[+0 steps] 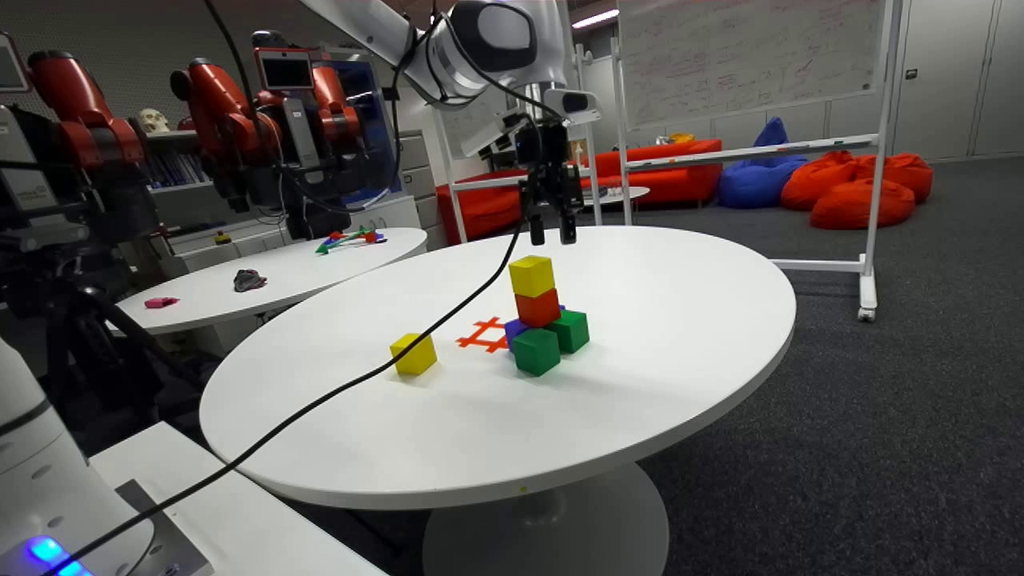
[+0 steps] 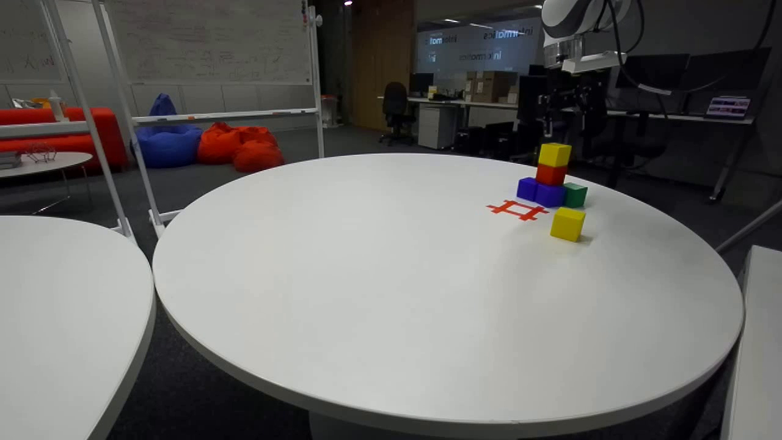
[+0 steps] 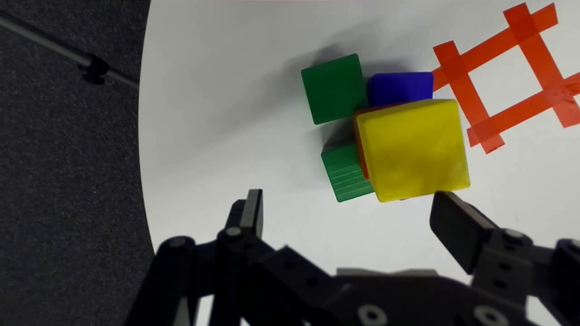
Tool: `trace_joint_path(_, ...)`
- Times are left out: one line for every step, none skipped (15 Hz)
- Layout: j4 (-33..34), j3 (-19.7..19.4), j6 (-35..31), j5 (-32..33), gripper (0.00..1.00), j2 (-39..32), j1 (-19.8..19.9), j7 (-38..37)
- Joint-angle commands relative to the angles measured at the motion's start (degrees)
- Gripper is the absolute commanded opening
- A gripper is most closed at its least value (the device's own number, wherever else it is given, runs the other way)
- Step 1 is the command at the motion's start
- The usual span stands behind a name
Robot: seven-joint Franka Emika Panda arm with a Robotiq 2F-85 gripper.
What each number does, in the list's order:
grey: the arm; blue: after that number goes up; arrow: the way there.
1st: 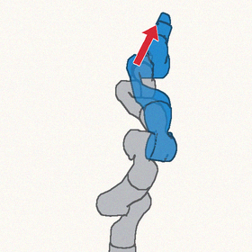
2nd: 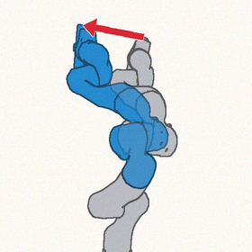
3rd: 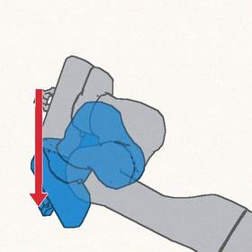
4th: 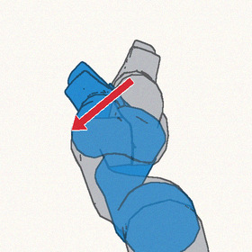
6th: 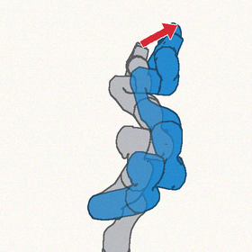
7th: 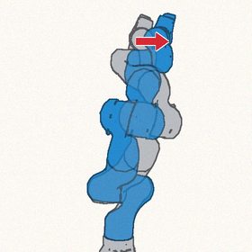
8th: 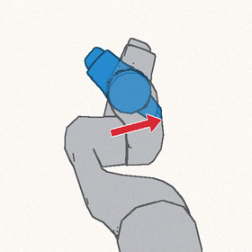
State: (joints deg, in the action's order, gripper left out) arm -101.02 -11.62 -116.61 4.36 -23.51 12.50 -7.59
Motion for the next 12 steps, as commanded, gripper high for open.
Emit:
trace_joint_path(0.2, -0.2, 0.2, 0.0, 1.0, -0.1, -0.1, 0.1)
trace_joint_path(0.2, -0.2, 0.2, 0.0, 1.0, -0.1, -0.2, 0.1)
trace_joint_path(0.1, 0.3, 0.2, -0.1, 1.0, -0.1, -0.1, 2.0)
trace_joint_path(0.1, 0.5, 0.2, 0.0, 1.0, -0.1, -0.2, 2.4)
trace_joint_path(0.2, 0.7, 0.1, 0.2, 1.0, -0.2, -0.4, 2.8)
trace_joint_path(0.2, 0.9, 0.2, 0.4, 1.0, -0.3, -0.8, 3.1)
trace_joint_path(0.2, 1.1, 0.2, 0.6, 1.0, -0.3, -1.2, 3.3)
trace_joint_path(0.2, 1.3, 0.3, 0.8, 1.0, -0.3, -1.6, 3.3)
trace_joint_path(0.3, 1.5, 0.3, 0.9, 1.0, -0.4, -1.9, 3.3)
trace_joint_path(0.2, 1.6, 0.3, 0.8, 1.0, -0.3, -2.1, 3.3)
trace_joint_path(0.2, 1.7, 0.2, 0.7, 1.0, -0.3, -2.2, 3.4)
trace_joint_path(0.2, 1.8, 0.4, 0.7, 1.0, -0.2, -2.3, 3.6)
